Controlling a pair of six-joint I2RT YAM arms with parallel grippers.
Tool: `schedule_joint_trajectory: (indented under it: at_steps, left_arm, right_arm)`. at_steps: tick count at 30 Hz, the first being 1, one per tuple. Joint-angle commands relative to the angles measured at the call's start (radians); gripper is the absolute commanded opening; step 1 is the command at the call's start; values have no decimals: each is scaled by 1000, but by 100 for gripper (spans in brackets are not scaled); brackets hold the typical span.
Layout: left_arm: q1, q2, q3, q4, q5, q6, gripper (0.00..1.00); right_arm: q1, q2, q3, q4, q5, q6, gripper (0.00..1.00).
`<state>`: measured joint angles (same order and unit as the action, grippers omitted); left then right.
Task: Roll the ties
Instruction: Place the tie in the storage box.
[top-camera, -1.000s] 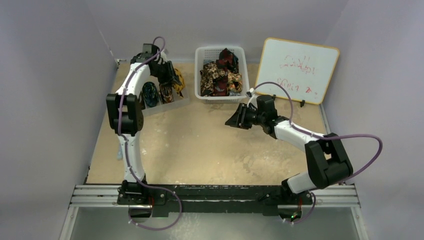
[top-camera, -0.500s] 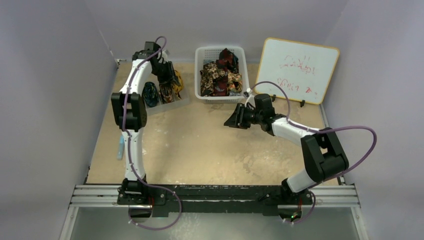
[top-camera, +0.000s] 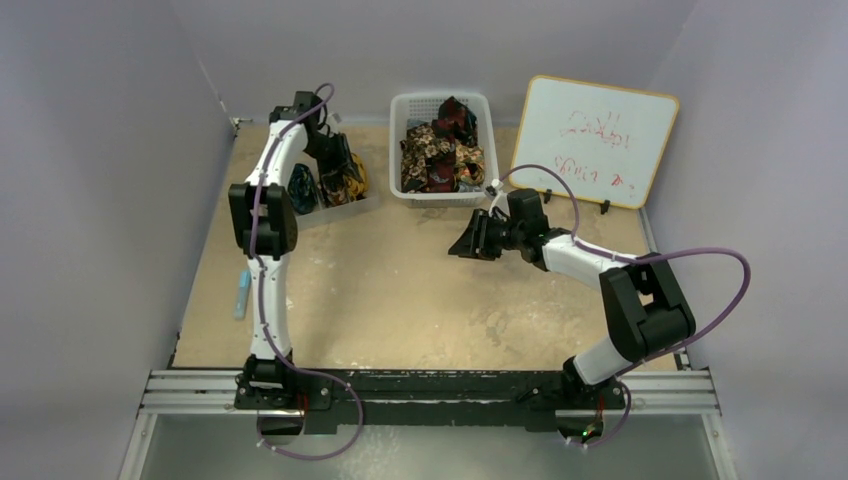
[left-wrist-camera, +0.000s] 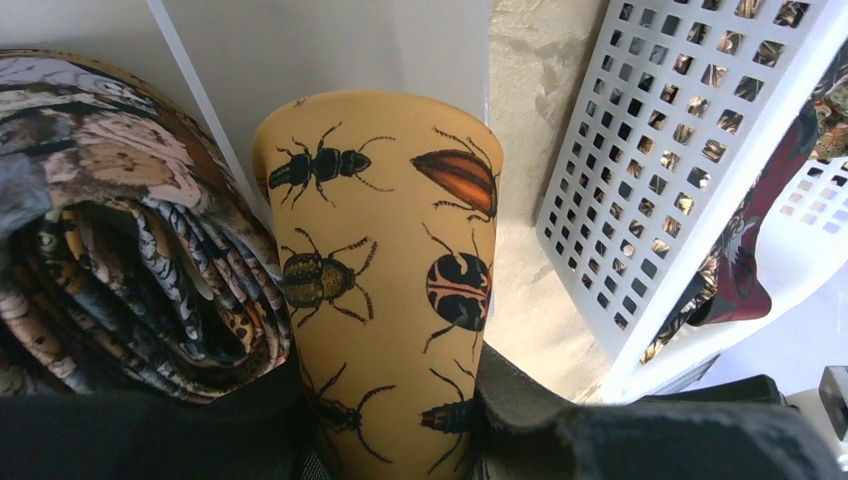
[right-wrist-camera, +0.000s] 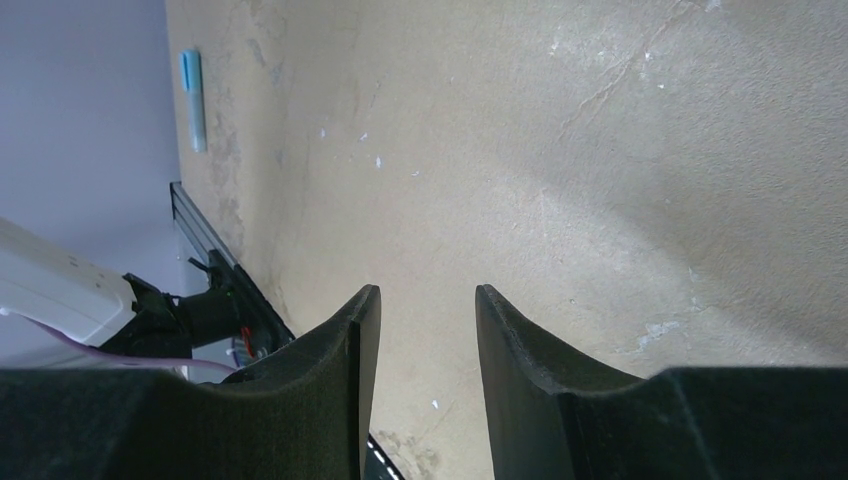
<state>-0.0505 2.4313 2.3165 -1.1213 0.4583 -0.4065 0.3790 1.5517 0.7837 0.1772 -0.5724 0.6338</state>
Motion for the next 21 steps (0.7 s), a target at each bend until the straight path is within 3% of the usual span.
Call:
schedule_joint_trajectory:
  at_steps: [1, 6, 13, 16, 21]
  left_arm:
    - [6, 16, 75, -42, 34, -31, 20]
    - [7, 55, 118, -77, 30, -31, 32]
    - [6, 14, 104, -47, -14, -15, 63]
    - [6, 5, 114, -37, -6, -14, 69]
    - [6, -12, 114, -20, -8, -19, 70]
  right_arm:
    - [-2, -19, 28, -15, -34, -26, 43]
    - [-2, -30, 20, -26, -37, -37, 43]
    - [-2, -34, 9, -22, -38, -42, 44]
    - [-2, -30, 13, -17, -40, -38, 43]
    - [-2, -30, 11, -13, -40, -37, 44]
